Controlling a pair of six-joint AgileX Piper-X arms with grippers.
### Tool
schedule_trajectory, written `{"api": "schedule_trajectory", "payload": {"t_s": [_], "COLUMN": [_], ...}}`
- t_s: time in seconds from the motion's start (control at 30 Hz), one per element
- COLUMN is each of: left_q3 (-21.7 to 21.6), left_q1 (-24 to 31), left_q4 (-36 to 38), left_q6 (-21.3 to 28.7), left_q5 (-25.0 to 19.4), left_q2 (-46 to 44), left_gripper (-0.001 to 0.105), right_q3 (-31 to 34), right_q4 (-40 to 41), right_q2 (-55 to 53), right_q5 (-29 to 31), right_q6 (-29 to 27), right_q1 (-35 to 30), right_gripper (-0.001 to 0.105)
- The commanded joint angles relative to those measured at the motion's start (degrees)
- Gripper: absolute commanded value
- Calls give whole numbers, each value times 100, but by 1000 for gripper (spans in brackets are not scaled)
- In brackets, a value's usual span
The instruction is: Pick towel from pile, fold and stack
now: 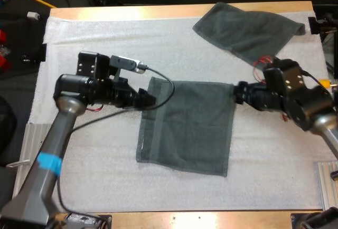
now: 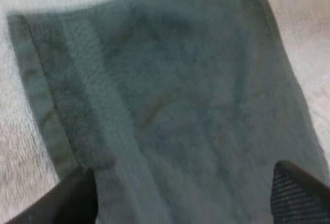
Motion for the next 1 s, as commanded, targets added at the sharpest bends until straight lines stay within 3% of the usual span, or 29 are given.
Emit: {"api": "schedule_trajectory", "payload": {"t_s": [0.0, 0.57, 0.8, 0.97], "left_q3": [-34, 35, 680, 1277], "left_q1": [2, 2, 2, 2], "left_q4": [216, 1862, 2017, 2003], "left_q6": [61, 71, 40, 22], "left_q5": [-17, -17, -17, -17], "left_q2": [-162, -1753, -2410, -2638], "left_gripper": [67, 67, 67, 67], "right_q3": [-6, -6, 53, 631], "right_q4": [250, 1970, 2508, 2500], "right_q2": [-197, -2072, -2399, -2602], "right_q5": [21, -43, -144, -205], "right_q6": [-126, -182, -401, -416], "right_q1": [13, 13, 13, 13], "right_gripper": [65, 65, 65, 65]}}
